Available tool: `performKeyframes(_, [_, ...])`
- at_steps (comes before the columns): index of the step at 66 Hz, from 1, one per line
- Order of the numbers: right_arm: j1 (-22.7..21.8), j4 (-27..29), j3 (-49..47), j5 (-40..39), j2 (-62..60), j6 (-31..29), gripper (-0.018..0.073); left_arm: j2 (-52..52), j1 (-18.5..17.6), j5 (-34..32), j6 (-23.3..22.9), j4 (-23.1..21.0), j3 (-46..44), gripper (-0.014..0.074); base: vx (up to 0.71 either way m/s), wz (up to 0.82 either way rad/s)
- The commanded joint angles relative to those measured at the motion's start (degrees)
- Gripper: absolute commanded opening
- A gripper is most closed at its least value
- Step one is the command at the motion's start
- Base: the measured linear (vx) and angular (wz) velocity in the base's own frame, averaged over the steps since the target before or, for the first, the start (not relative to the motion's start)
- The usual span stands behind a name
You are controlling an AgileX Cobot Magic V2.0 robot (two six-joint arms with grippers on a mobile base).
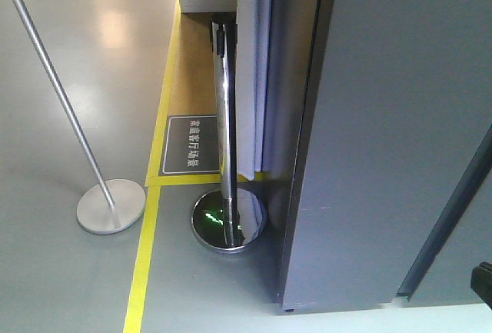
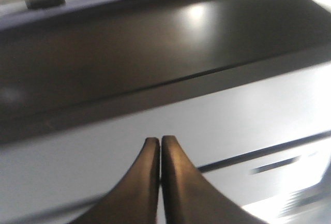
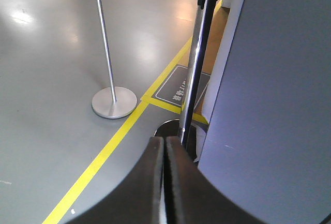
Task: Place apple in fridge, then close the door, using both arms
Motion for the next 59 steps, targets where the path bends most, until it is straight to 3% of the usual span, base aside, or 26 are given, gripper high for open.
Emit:
performKeyframes(1, [-0.11, 1.77, -1.36, -3.41, 0.74, -0.44, -0.0006, 0.58, -0.17, -0.15, 15.99, -3.95, -1.15, -0.0008, 0.0, 0.0])
performKeyframes(6, [-0.11, 1.77, -1.36, -3.41, 0.74, -0.44, -0.0006, 0.58, -0.24, -0.82, 33.24, -3.95, -0.29, -0.0008, 0.0, 0.0])
performKeyframes(14, [-0.11, 1.77, -1.36, -3.41, 0.74, -0.44, -0.0006, 0.53, -0.24, -1.27, 54.51, -3.95, 1.89, -0.0008, 0.0, 0.0])
performKeyframes(20, [-0.11, 1.77, -1.36, -3.41, 0.74, -0.44, -0.0006, 0.53, -0.24, -1.7, 64.33, -3.95, 3.51, -0.0008, 0.0, 0.0])
performKeyframes(24, [-0.11, 1.77, -1.36, -3.41, 0.74, -0.44, -0.0006, 0.53, -0.24, -2.53, 68.44, -3.95, 4.67, -0.0008, 0.0, 0.0])
performKeyframes(29, [-0.11, 1.77, -1.36, -3.41, 0.74, -0.44, -0.0006, 0.51, -0.24, -3.78, 70.89, -3.95, 5.97, -0.0008, 0.0, 0.0])
performKeyframes(59, [-0.11, 1.77, -1.36, -3.41, 0.74, -0.44, -0.0006, 0.51, -0.24, -9.18, 70.89, -3.81, 6.81, -0.0008, 0.0, 0.0])
